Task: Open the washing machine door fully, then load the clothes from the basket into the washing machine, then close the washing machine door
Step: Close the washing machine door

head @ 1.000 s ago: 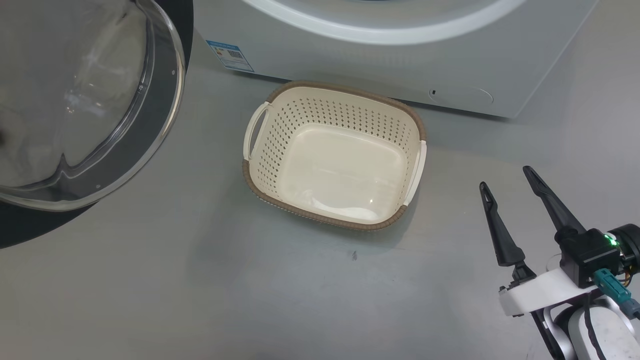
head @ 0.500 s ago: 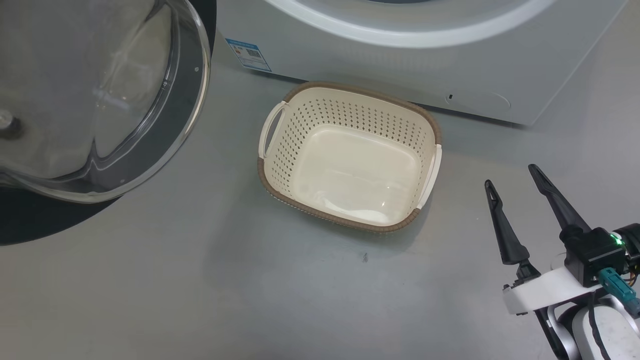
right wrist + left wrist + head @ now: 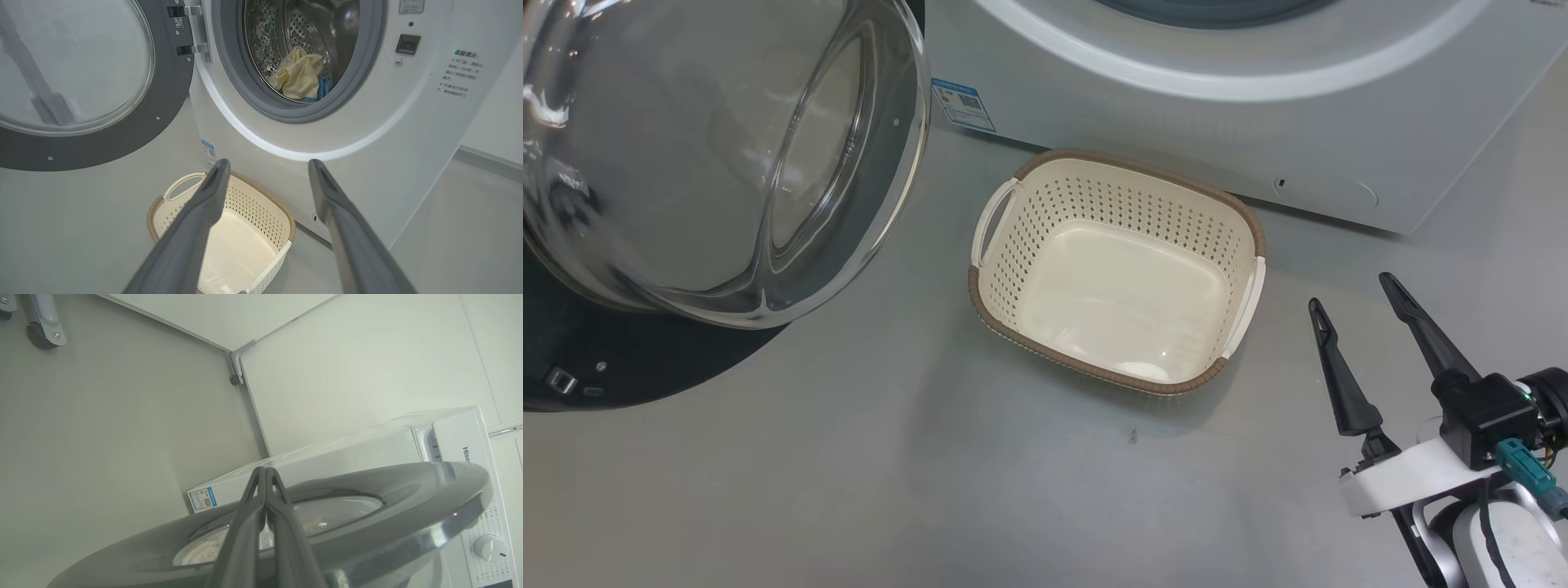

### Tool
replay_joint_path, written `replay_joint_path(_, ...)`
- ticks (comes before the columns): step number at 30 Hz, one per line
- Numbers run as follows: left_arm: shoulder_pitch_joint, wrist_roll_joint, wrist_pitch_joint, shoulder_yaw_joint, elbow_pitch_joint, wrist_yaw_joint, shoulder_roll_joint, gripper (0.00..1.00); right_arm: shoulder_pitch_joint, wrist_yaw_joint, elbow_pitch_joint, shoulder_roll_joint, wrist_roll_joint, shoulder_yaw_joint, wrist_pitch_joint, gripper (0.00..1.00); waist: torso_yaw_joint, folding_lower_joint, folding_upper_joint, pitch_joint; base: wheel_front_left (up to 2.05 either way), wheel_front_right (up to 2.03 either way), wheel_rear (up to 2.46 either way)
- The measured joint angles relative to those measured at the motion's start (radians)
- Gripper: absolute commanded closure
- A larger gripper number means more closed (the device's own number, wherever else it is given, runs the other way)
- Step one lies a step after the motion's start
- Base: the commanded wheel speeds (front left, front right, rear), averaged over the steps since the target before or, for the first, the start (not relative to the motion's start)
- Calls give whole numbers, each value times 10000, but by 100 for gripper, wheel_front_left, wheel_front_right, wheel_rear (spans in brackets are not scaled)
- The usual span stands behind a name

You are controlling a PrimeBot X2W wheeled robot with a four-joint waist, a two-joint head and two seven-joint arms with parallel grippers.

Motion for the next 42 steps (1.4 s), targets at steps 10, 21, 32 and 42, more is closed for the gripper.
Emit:
replay_joint_path(10, 440, -230, 1014, -58, -619, -157, -65, 100, 32, 0, 167, 111, 75, 79, -29, 0, 110, 0, 0, -375, 0, 0, 0)
replay_joint_path(21, 1174, -502, 1912, -71, -1714, -165, -92, 100, 64, -2, 525, 523, 316, 242, -368, 0, -129, 0, 0, -933, 0, 0, 0)
replay_joint_path(32, 1839, -537, 2661, -79, -3118, -165, -305, 100, 212, -88, 794, 817, 393, 393, -652, 0, -791, 0, 0, -1368, 0, 0, 0)
replay_joint_path(42, 2287, -635, 3189, -157, -4148, -165, -594, 100, 207, -90, 917, 1028, 395, 476, -809, 0, -1462, 0, 0, -1570, 0, 0, 0)
